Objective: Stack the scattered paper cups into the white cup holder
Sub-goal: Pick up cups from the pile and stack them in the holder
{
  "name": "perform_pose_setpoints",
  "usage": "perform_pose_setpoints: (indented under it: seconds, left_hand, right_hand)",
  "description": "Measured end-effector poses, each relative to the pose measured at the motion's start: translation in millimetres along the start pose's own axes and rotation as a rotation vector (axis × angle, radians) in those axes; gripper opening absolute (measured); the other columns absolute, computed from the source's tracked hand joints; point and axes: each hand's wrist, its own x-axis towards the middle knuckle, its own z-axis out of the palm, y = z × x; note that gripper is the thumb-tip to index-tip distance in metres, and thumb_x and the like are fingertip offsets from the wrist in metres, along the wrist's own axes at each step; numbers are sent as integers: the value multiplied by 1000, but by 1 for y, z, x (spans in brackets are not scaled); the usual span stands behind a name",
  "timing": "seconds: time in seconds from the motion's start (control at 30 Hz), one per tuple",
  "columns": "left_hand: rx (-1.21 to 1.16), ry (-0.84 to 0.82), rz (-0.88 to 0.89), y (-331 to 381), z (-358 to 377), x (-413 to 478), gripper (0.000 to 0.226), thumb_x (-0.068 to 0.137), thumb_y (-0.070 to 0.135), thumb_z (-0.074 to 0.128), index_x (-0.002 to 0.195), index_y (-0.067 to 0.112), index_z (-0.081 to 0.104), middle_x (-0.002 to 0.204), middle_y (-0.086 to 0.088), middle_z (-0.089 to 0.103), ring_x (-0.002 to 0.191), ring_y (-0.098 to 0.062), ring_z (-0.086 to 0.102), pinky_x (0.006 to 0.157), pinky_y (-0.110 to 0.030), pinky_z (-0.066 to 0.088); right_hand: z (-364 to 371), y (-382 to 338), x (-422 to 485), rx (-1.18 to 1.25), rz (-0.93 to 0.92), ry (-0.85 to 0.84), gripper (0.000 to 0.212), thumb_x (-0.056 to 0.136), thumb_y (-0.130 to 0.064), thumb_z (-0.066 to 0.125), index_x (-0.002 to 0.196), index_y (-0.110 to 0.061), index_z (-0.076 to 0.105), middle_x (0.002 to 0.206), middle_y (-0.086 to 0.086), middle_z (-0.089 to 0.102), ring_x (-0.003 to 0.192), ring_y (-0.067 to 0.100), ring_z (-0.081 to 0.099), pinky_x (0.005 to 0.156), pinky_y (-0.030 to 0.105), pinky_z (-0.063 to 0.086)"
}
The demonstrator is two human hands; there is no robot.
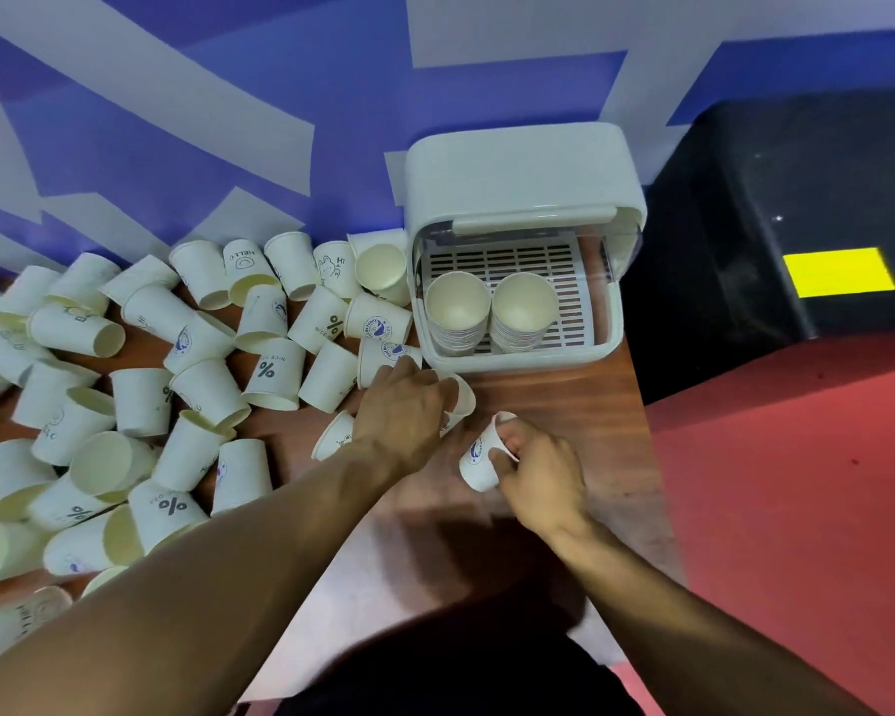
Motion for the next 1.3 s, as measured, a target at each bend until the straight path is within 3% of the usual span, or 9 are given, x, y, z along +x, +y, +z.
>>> perform_pose_setpoints:
  seconds: [0.13, 0.3, 0.43, 0.57, 0.83, 0.93, 1.03, 1.13, 1.3]
  left_hand:
    - [1, 147, 5, 5, -13, -9, 28, 90, 30, 54, 114, 24, 67, 107, -3, 68, 106, -28, 46, 86, -37, 31]
    - [-108, 351, -32, 16, -34, -18, 21, 85, 27, 57, 101, 19, 69, 90, -4, 66, 85, -29, 56, 75, -37, 36]
    - [-157, 535, -98, 21, -53, -22, 12, 88, 24, 62, 97, 18, 67, 88, -2, 64, 79, -27, 58, 71, -36, 42]
    - [-177, 613, -95, 20, -67, -18, 11, 85, 22, 66, 95, 17, 67, 85, -2, 63, 71, -27, 56, 64, -35, 45]
    - [-168, 570, -104, 15, -78, 9, 12, 81, 19, 69, 93, 18, 69, 83, -1, 63, 71, -27, 56, 60, -34, 45]
    - [-128, 525, -48, 11, -74, 22, 11, 80, 17, 68, 91, 16, 71, 79, -2, 63, 69, -28, 55, 61, -34, 43]
    - [-130, 449, 5, 4, -64, 34, 13, 82, 16, 62, 90, 16, 72, 78, -3, 64, 70, -29, 57, 62, -37, 46]
    - [-159, 369, 29, -1, -52, 43, 19, 84, 19, 56, 91, 17, 74, 80, -4, 66, 73, -30, 58, 65, -39, 49]
    - [-155, 303, 78, -8, -37, 54, 14, 84, 14, 64, 91, 17, 75, 79, -4, 66, 72, -30, 58, 62, -34, 47]
  right_hand:
    - [-17, -8, -8, -7, -90, 101, 23, 82, -22, 64, 105, -23, 64, 99, 3, 70, 86, 33, 63, 68, 37, 51]
    - [-45, -21, -9, 68, -220, 277, 15, 77, -17, 64, 92, -19, 63, 87, 1, 63, 77, 29, 61, 58, 42, 51]
    - [-72, -27, -3, 111, -318, 447, 16, 83, -16, 61, 97, -13, 66, 89, 1, 62, 77, 21, 59, 66, 38, 50]
    - [-91, -35, 9, 96, -322, 522, 17, 83, -14, 63, 99, -13, 68, 89, 1, 62, 78, 21, 59, 69, 38, 51]
    - [-106, -47, 55, 2, -441, 622, 17, 79, -9, 67, 95, -12, 71, 84, 2, 63, 74, 27, 57, 65, 40, 49]
    - [-102, -44, 70, -92, -423, 547, 16, 78, -9, 68, 93, -13, 71, 82, 2, 62, 73, 27, 55, 63, 39, 49]
    - [-93, -36, 85, -201, -418, 461, 14, 78, -10, 67, 90, -14, 70, 82, 2, 61, 72, 27, 57, 74, 44, 46]
    - [-82, -29, 96, -225, -431, 390, 13, 81, -15, 65, 92, -14, 70, 80, 3, 62, 72, 30, 58, 67, 40, 46]
    - [-68, -24, 108, -244, -411, 315, 17, 88, -23, 55, 90, -14, 70, 79, 3, 64, 71, 29, 58, 67, 38, 45]
